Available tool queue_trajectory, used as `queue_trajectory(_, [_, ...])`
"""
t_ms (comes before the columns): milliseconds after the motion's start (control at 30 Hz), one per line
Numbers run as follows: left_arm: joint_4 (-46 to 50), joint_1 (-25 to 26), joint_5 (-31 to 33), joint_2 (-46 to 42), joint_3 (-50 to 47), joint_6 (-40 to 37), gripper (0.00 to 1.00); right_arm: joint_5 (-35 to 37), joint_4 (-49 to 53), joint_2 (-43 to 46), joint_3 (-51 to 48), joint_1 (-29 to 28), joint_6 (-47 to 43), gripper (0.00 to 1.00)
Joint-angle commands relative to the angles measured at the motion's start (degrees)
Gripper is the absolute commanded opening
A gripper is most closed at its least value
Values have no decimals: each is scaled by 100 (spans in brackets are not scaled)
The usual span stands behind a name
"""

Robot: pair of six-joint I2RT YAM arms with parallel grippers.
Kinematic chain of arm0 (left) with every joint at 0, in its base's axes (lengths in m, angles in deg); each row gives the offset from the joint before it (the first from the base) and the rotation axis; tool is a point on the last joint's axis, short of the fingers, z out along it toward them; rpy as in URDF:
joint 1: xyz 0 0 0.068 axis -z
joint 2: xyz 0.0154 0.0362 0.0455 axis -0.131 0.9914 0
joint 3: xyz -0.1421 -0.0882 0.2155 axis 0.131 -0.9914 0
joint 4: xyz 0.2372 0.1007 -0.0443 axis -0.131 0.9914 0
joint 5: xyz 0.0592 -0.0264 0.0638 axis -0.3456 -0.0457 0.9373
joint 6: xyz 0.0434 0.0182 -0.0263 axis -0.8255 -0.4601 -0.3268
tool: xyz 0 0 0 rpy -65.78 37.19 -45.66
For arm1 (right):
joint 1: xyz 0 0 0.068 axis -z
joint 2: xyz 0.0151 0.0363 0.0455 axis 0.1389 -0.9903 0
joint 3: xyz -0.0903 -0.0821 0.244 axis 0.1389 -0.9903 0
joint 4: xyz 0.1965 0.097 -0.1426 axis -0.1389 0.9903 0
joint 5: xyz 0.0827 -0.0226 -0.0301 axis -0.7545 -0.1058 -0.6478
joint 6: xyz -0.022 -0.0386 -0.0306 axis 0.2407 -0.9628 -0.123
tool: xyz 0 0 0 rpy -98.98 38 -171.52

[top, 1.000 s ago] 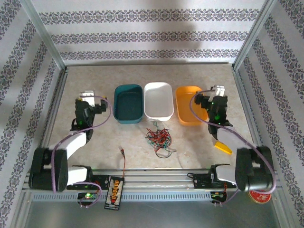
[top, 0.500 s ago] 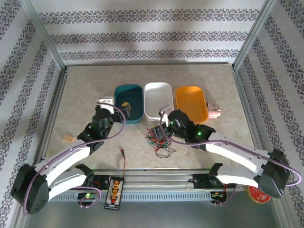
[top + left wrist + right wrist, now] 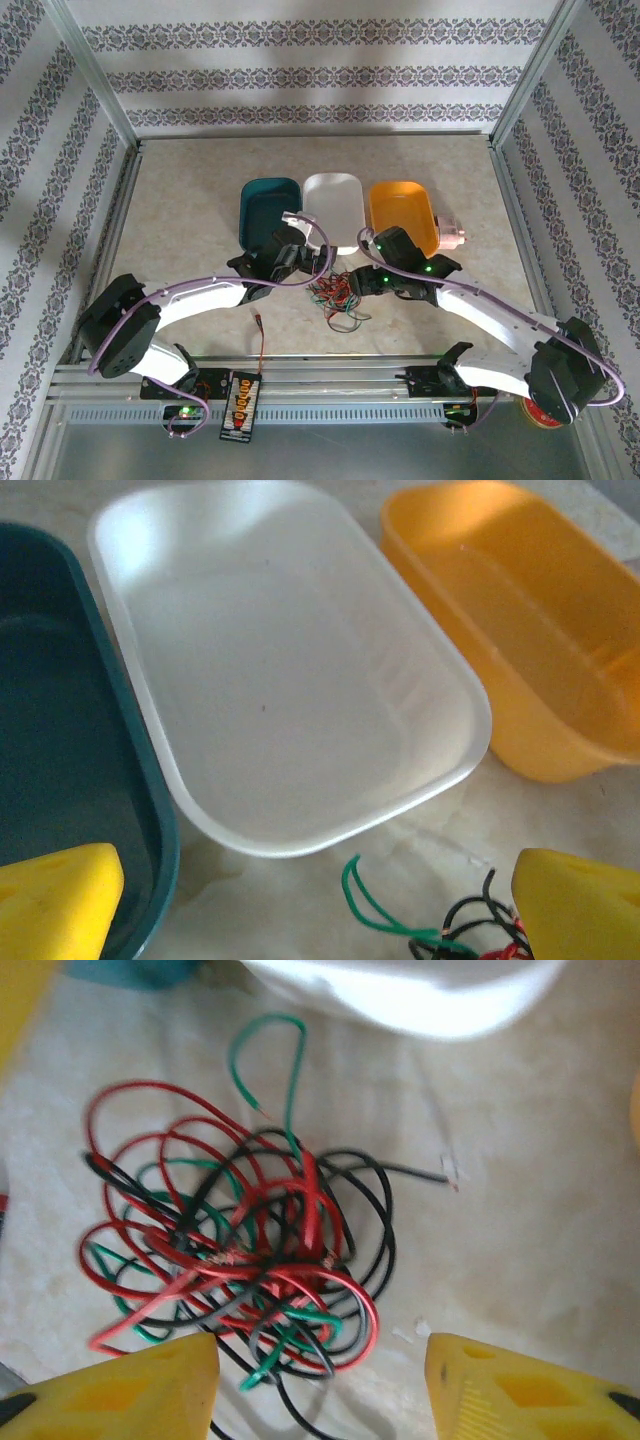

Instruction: Untangle the cables

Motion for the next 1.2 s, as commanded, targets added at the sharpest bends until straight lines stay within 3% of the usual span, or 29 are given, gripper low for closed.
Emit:
queue_trajectory(0, [77, 3, -344, -3, -15, 327, 100, -580, 162, -201, -79, 79, 144, 48])
queue_trajectory(133, [763, 3, -84, -1, 18, 703, 100, -693, 44, -219, 63, -342, -155, 45])
queue_trajectory(367, [2079, -23, 1138, 2, 89, 1854, 99, -439, 11, -296, 350, -1124, -678, 47])
queue_trajectory(500, [2497, -14, 1405, 200, 275, 1989, 99, -444, 63, -562, 574, -1380, -984, 51])
queue_trajectory(600, [2487, -14, 1228, 331, 433, 1811, 100, -444, 99, -809, 739, -1448, -1129, 53])
queue_trajectory(833, [2423, 21, 783, 573, 679, 1213, 89, -242, -33, -1162, 1009, -1448, -1232, 54])
queue_trajectory(967, [2363, 21, 645, 650, 656, 1126, 74, 11, -33, -1331, 1117, -1447, -1234, 53])
queue_trajectory(1167, [1718, 47, -216, 594, 412, 684, 57, 347, -77, -1404, 1111, -1438, -1149, 48])
